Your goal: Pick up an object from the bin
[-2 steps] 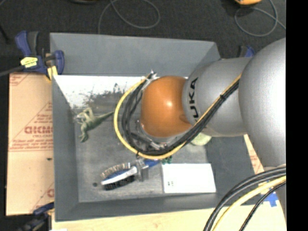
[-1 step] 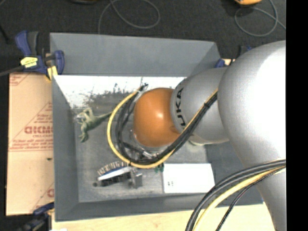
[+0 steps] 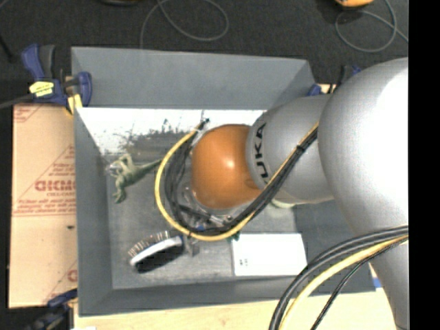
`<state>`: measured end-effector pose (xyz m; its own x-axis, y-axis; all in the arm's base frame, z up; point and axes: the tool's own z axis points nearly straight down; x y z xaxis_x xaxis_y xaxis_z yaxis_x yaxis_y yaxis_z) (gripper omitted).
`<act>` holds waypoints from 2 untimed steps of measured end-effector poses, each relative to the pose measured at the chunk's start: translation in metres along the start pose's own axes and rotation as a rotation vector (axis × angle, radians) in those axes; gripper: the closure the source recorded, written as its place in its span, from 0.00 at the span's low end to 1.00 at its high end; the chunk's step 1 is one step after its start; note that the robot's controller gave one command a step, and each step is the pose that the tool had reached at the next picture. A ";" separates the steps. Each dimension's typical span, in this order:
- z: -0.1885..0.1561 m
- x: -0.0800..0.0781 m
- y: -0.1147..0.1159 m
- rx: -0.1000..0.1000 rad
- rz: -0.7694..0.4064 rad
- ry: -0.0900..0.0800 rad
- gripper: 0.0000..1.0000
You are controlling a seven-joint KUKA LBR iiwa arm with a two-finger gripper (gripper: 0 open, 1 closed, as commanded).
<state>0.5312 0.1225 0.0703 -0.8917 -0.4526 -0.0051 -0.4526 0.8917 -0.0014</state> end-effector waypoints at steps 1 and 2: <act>0.000 0.000 0.000 0.000 0.002 0.000 1.00; -0.004 0.001 0.000 -0.002 0.002 0.006 1.00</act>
Offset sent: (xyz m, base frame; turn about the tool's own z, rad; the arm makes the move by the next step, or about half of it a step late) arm 0.0001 0.0000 0.0910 0.0000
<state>0.5297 0.1222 0.0739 -0.8925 -0.4510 0.0008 -0.4510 0.8925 0.0002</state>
